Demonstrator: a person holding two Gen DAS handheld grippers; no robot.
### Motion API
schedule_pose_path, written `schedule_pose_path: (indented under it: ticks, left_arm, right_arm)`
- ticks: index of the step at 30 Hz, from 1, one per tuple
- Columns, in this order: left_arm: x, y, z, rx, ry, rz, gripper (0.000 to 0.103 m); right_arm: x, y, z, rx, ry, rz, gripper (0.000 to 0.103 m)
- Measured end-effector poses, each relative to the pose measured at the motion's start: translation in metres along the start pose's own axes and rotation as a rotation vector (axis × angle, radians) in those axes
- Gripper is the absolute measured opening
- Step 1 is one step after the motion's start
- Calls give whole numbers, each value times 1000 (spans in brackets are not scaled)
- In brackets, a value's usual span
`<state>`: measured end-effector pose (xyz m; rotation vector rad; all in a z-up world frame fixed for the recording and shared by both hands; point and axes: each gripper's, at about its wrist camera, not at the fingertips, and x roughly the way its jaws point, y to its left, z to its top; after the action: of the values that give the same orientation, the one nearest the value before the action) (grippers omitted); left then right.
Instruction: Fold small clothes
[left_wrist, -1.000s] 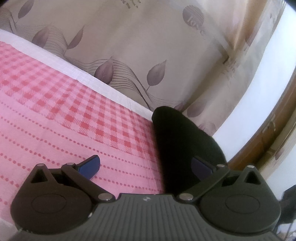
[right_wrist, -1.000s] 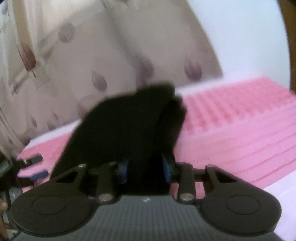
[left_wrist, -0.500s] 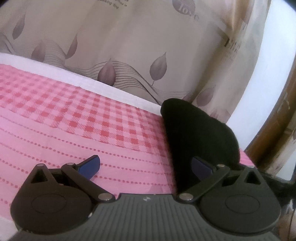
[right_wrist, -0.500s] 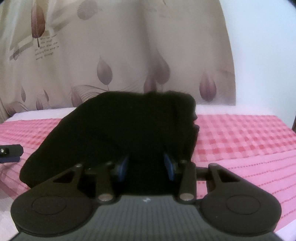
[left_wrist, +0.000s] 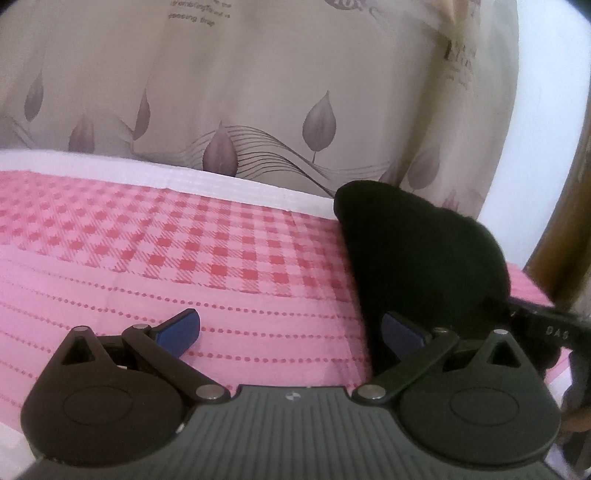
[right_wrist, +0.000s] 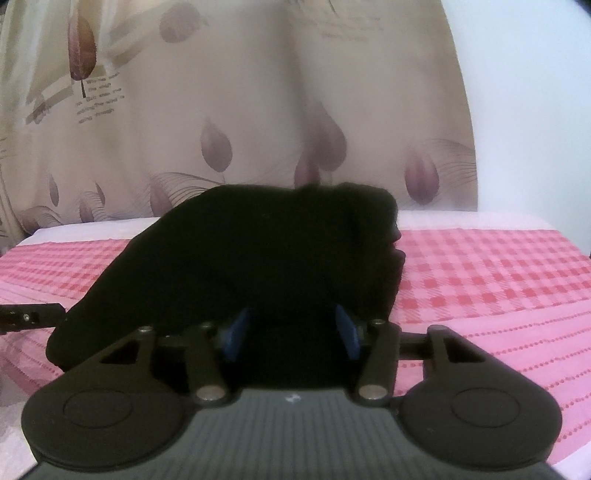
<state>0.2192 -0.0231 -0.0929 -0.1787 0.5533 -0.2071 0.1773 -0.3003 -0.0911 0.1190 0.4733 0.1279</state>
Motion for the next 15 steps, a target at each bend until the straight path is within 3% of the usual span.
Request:
schedule_pose_path:
  ticks: [6, 15]
  left_arm:
    - [0, -6, 0, 33, 0, 27, 103]
    - [-1, -17, -1, 89, 0, 79, 103]
  right_arm:
    - [0, 1, 0, -7, 0, 16, 61]
    - [-2, -2, 0, 10, -5, 32, 61]
